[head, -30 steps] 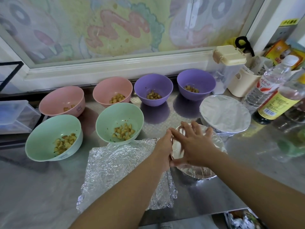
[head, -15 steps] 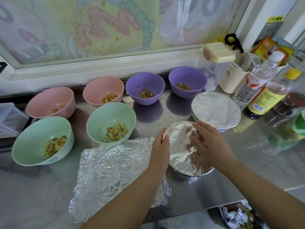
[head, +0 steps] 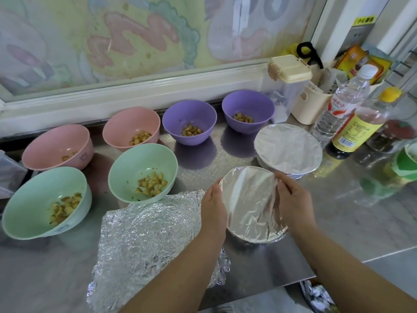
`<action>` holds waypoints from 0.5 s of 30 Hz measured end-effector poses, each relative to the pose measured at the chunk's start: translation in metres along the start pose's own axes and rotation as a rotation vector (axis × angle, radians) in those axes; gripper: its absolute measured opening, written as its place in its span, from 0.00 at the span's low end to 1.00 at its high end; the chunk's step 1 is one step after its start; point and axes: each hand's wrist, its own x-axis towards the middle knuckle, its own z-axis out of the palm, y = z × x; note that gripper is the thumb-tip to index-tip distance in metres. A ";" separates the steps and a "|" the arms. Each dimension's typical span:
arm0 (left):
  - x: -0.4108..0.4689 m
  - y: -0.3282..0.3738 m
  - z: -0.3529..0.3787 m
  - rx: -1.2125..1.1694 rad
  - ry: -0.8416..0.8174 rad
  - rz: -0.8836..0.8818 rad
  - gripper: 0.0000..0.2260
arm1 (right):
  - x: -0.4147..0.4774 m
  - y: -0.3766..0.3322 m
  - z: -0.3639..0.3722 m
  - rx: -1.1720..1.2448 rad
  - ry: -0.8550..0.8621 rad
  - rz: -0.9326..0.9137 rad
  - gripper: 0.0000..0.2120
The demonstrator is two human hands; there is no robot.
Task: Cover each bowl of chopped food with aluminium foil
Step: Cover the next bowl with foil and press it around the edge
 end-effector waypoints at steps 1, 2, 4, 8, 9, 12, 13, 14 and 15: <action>-0.001 0.000 0.001 0.008 0.003 -0.003 0.13 | 0.000 0.002 0.000 -0.013 0.000 -0.007 0.15; -0.001 0.000 0.001 0.006 0.000 -0.010 0.13 | 0.002 0.003 0.001 -0.016 0.007 0.003 0.15; 0.000 0.000 0.001 0.006 -0.003 -0.028 0.13 | 0.002 0.004 0.002 -0.004 0.017 0.028 0.14; 0.017 0.011 -0.008 0.117 -0.112 -0.002 0.13 | -0.010 0.005 0.008 0.056 0.053 0.055 0.14; 0.022 0.019 -0.009 0.157 -0.157 0.007 0.13 | -0.015 0.009 0.010 0.063 0.048 0.061 0.14; 0.036 0.043 -0.015 0.222 -0.132 0.039 0.10 | -0.028 0.011 0.012 0.043 0.013 0.043 0.15; 0.037 0.047 -0.017 0.222 -0.069 0.079 0.10 | -0.029 0.005 0.009 -0.022 0.028 -0.043 0.14; 0.034 0.048 -0.020 0.201 0.008 0.108 0.12 | -0.027 -0.003 0.006 -0.104 0.038 -0.159 0.13; 0.025 0.046 -0.023 0.162 0.086 0.119 0.13 | -0.024 -0.014 0.004 -0.167 0.027 -0.288 0.13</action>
